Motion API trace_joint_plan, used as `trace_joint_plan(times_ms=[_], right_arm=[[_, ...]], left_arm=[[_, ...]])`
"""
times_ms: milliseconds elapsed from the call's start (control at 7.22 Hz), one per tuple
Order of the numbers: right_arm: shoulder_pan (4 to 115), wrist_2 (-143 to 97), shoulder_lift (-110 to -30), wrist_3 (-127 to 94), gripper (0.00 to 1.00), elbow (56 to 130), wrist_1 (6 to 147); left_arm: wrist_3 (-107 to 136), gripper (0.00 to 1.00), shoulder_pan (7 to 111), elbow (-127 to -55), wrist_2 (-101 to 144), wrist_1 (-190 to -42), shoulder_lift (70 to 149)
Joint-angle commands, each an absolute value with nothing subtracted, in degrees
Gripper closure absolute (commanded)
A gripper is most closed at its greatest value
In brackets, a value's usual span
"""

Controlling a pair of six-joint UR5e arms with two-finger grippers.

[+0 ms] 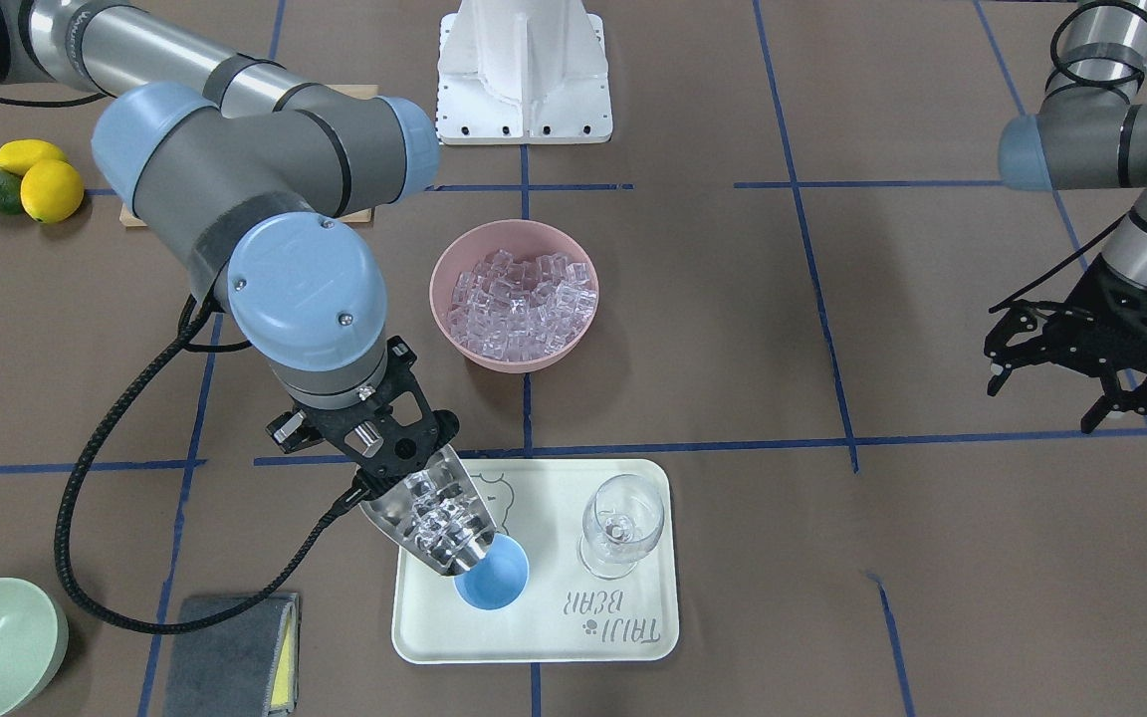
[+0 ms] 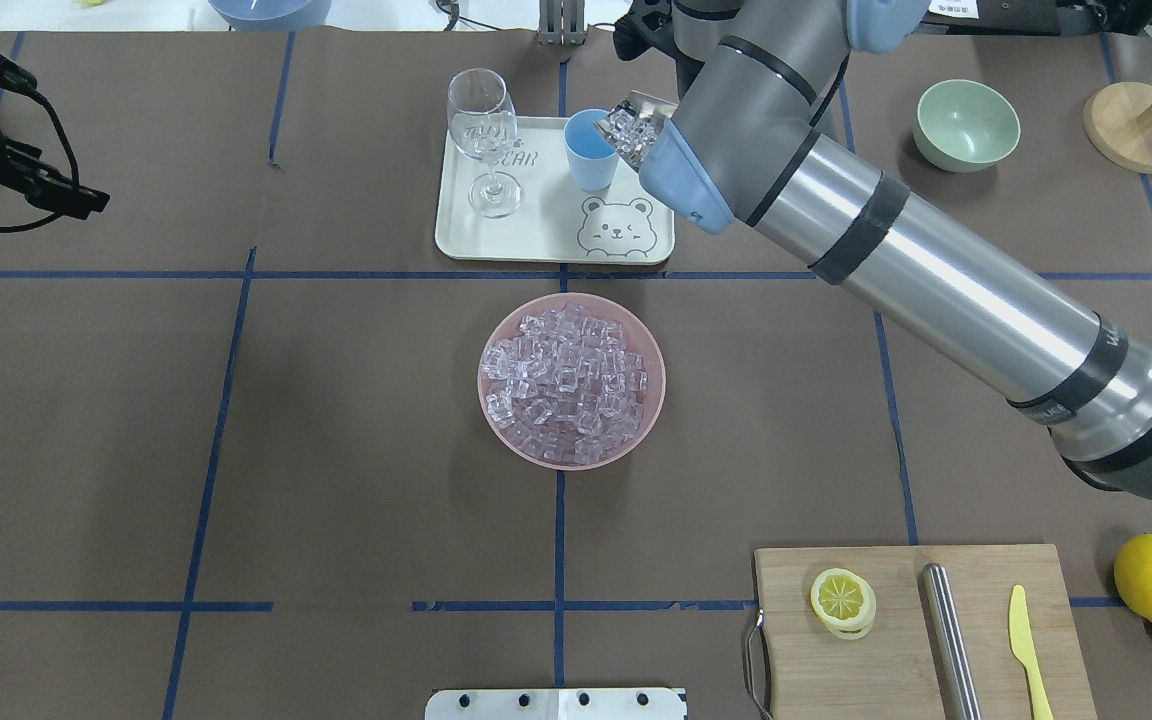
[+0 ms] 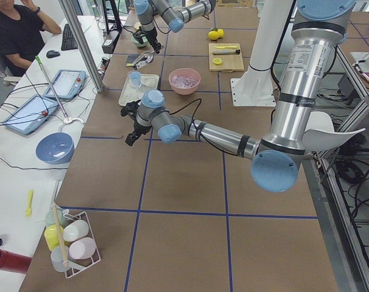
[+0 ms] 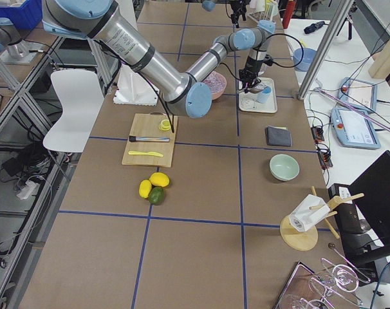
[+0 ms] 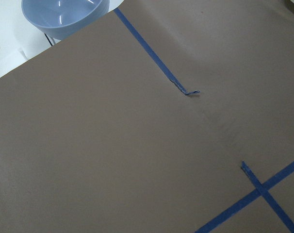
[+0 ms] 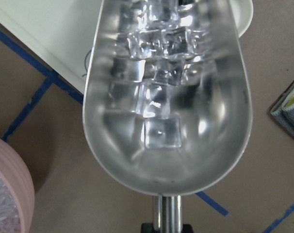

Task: Put ice in cup with scoop
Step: 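Tilt the scoop over the light blue cup with the right gripper to pour ice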

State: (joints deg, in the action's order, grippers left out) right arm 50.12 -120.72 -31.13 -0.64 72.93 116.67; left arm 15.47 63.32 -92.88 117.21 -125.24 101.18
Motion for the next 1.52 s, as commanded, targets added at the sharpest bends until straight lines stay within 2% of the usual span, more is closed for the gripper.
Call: trace_joint_plan(times_ms=[0,554,831,1385], right_arm=[[50.62,-119.98,-25.24,3.42,1.0,66.12,122.16],[50.54,-115.32,-23.04,9.04,1.0,64.96,129.27],[50.27,-113.73,-19.44,9.67,1.0,59.96,129.37],[50.1,-109.53,-19.08,12.12,1.0,59.24,130.07]], left_arm=[[15.47,0.0,63.28,-92.9,117.33,-125.24,101.16],[15.47,0.0,63.37,-93.08,117.51,-125.24,100.72],[15.47,0.0,63.37,-93.08,117.51,-125.33,100.46],[15.47,0.0,63.37,-92.99,117.51,-125.42,100.46]])
